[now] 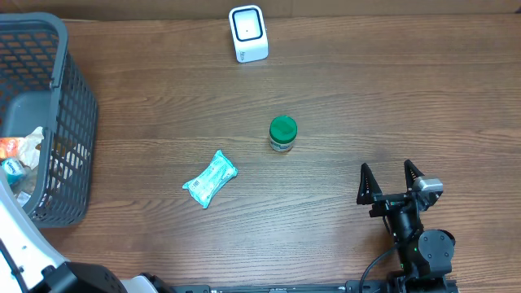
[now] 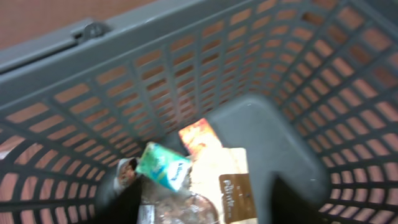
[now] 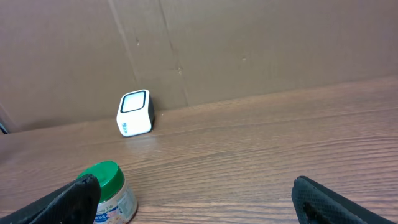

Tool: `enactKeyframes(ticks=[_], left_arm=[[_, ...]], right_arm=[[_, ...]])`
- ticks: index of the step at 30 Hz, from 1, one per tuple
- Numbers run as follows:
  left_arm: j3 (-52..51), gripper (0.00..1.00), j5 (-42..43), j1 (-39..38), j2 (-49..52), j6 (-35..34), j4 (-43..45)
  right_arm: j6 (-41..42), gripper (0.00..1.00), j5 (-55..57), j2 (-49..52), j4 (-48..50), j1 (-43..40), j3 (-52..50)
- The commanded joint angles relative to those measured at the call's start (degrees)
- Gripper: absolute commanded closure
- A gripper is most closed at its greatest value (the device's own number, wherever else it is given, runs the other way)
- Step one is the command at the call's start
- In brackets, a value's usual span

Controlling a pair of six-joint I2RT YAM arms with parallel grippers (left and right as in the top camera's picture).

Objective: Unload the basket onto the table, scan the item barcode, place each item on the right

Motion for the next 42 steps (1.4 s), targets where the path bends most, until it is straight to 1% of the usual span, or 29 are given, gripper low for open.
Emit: enactKeyframes(ticks=[1,2,4,7,15,21,27,30,32,33,35,36,37,42], left_arm=[[-2.34,0.25,-3.06,0.33,3.43,-1.18,-0.35],[-3.08,0.22,-3.06,0.44,4.46,-1.25,-0.46],[-4.24,0.21,-3.08,0.76,7.02,-1.16,-0.46],[-4.94,0.21,-5.11,1.51,11.47,-1.14,-0.66],[-4.94,0.23,-8.66,1.77,21.94,3.72,1.86],[-4.94,0.23,-13.00,1.97,26.64,3.89,2.84],[-4.96,0.24,-13.05,1.97,29.51,5.33,4.35],[-4.96,0.27,-13.05,1.97,29.68,5.35,5.27],[-4.96,0.30,-13.03,1.95,29.68,5.35,5.86],[-4.96,0.35,-12.94,1.97,29.68,5.33,5.90],[-4.96,0.57,-12.79,1.97,29.68,5.33,5.88],[-4.96,0.80,-12.81,1.97,29.68,5.33,5.86],[-4.96,0.96,-12.83,1.97,29.68,5.33,5.81],[-4.87,0.96,-12.81,1.81,29.51,5.31,4.90]], right_arm=[[0.13,0.00,0.13,-0.68,0.20,0.28,-0.63],[0.15,0.00,0.13,-0.68,0.20,0.28,-0.63],[0.15,0.00,0.13,-0.68,0.20,0.28,-0.63],[0.15,0.00,0.13,-0.68,0.20,0.28,-0.63],[0.15,0.00,0.13,-0.68,0.20,0.28,-0.63],[0.15,0.00,0.13,-0.68,0.20,0.28,-0.63],[0.15,0.00,0.13,-0.68,0.20,0.28,-0.63],[0.15,0.00,0.11,-0.68,0.20,0.28,-0.63],[0.15,0.00,0.11,-0.68,0.20,0.28,-0.63],[0.15,0.00,0.13,-0.68,0.20,0.28,-0.63],[0.13,0.00,0.13,-0.68,0.20,0.28,-0.63],[0.15,0.00,0.13,-0.68,0.20,0.28,-0.63],[0.13,0.00,0.13,-0.68,0.20,0.28,-0.63],[0.15,0.00,0.13,-0.68,0.20,0.28,-0.63]])
